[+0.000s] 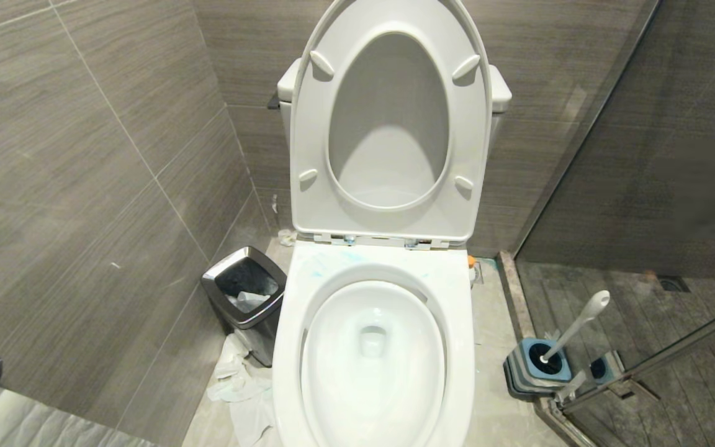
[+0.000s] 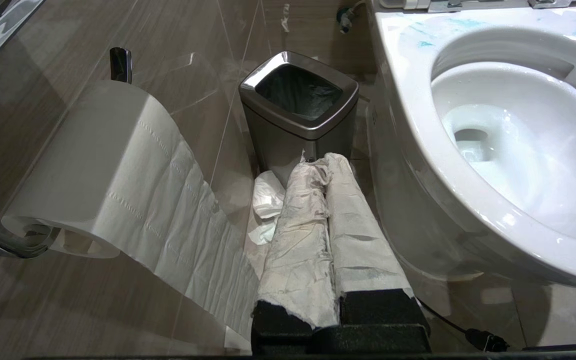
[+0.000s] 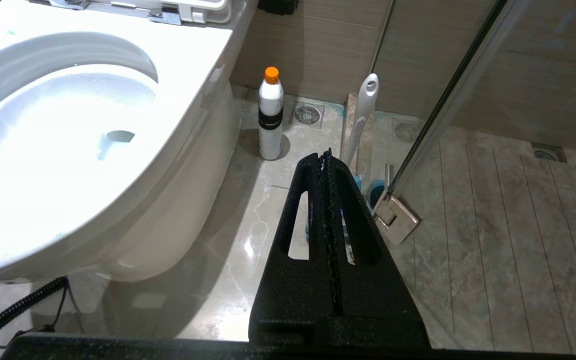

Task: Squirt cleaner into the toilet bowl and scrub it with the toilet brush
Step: Pour in the cleaning agent

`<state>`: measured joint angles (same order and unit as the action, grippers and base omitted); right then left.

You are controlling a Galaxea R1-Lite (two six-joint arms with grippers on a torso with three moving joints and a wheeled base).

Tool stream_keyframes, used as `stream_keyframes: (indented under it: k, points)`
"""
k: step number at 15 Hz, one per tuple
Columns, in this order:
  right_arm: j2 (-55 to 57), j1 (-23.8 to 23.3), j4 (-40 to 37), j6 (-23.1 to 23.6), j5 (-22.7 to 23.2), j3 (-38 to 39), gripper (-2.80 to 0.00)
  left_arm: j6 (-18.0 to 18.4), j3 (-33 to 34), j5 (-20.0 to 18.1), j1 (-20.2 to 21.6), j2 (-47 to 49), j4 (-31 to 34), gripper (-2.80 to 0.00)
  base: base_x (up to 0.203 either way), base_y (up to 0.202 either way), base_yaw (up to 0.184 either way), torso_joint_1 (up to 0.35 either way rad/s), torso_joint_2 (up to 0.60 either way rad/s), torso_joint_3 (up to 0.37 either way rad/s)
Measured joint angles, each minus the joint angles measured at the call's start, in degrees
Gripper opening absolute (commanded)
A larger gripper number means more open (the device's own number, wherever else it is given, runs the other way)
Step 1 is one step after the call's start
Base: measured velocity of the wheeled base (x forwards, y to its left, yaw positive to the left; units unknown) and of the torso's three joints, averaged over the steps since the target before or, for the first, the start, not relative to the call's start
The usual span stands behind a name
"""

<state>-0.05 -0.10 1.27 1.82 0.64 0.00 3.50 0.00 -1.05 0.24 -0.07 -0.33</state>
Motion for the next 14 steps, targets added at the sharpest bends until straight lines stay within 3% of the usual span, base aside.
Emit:
stream_keyframes:
  k: [14]
  points:
    - [0.00, 0.00, -0.01, 0.02, 0.03, 0.00, -2.80, 0.18, 0.00, -0.16, 0.00, 0.00, -0.05, -2.80, 0.000, 0.000, 0.000, 0.000, 0.00, 0.000]
